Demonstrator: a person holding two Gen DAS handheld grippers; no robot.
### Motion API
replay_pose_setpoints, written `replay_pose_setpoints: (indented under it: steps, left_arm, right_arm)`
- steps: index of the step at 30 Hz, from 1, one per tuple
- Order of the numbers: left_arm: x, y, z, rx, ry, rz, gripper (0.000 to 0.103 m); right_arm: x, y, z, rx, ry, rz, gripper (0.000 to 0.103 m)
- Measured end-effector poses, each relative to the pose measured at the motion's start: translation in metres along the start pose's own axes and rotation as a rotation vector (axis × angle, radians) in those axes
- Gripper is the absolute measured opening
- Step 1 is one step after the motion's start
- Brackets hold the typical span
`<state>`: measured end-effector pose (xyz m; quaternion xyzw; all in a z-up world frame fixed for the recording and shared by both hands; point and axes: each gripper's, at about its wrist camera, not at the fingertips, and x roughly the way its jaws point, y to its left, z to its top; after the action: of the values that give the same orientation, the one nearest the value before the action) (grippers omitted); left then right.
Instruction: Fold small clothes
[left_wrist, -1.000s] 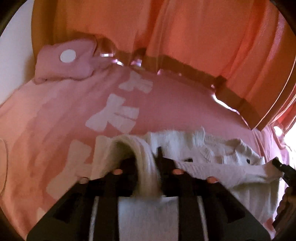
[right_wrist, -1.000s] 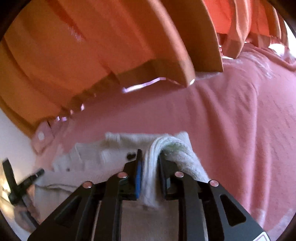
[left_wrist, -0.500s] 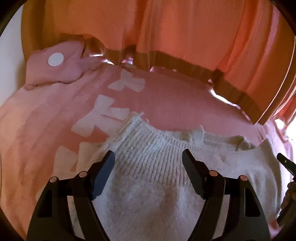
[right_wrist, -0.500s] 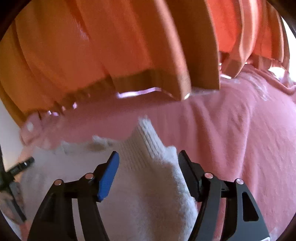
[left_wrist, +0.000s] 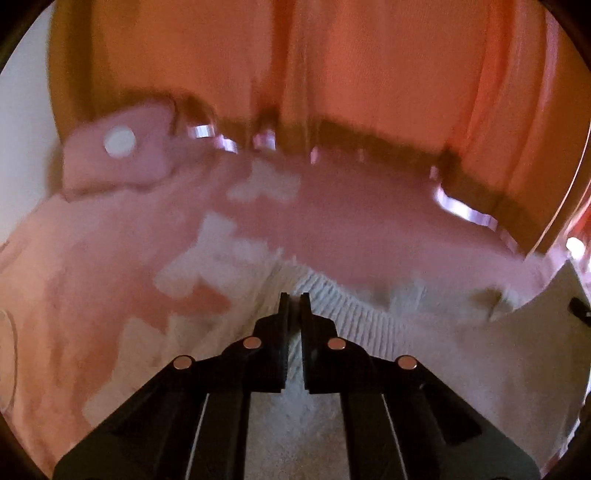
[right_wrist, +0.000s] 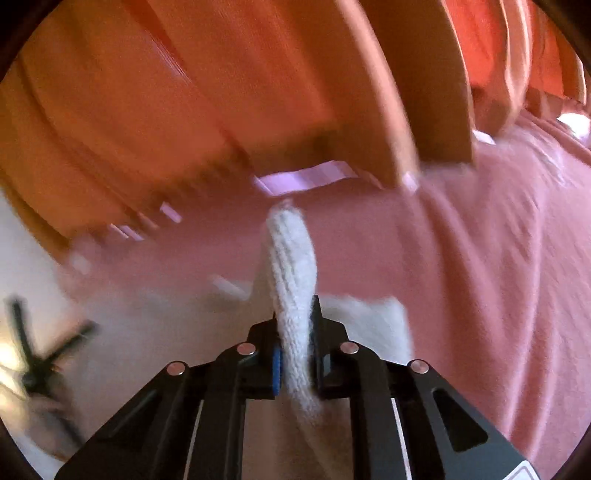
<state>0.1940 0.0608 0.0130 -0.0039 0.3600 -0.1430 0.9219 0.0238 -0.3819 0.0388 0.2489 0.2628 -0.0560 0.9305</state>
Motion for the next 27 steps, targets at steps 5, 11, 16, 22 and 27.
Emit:
replay_pose_setpoints:
  steps: [5, 11, 16, 22, 27]
  left_arm:
    - [0.025, 0.008, -0.002, 0.042, 0.055, 0.104, 0.000]
    - [-0.008, -0.007, 0.002, 0.011, 0.029, 0.003, 0.003]
    - [-0.025, -0.064, -0.025, 0.147, 0.044, -0.068, 0.052]
    - [0.002, -0.082, -0.057, 0.204, 0.148, -0.015, 0.051]
    - [0.006, -0.087, -0.062, 0.208, 0.155, -0.004, 0.051]
  right_arm:
    - [0.063, -0.029, -0.025, -0.016, 0.251, -0.252, 0.012]
    - [0.012, 0.032, -0.010, -0.122, 0.022, -0.260, 0.022]
    - [0.060, 0.115, -0.056, -0.351, 0.239, -0.061, 0.019]
    - [0.065, 0.130, -0.081, -0.377, 0.268, -0.074, 0.016]
    - [0.082, 0.132, -0.099, -0.401, 0.349, -0.113, 0.019]
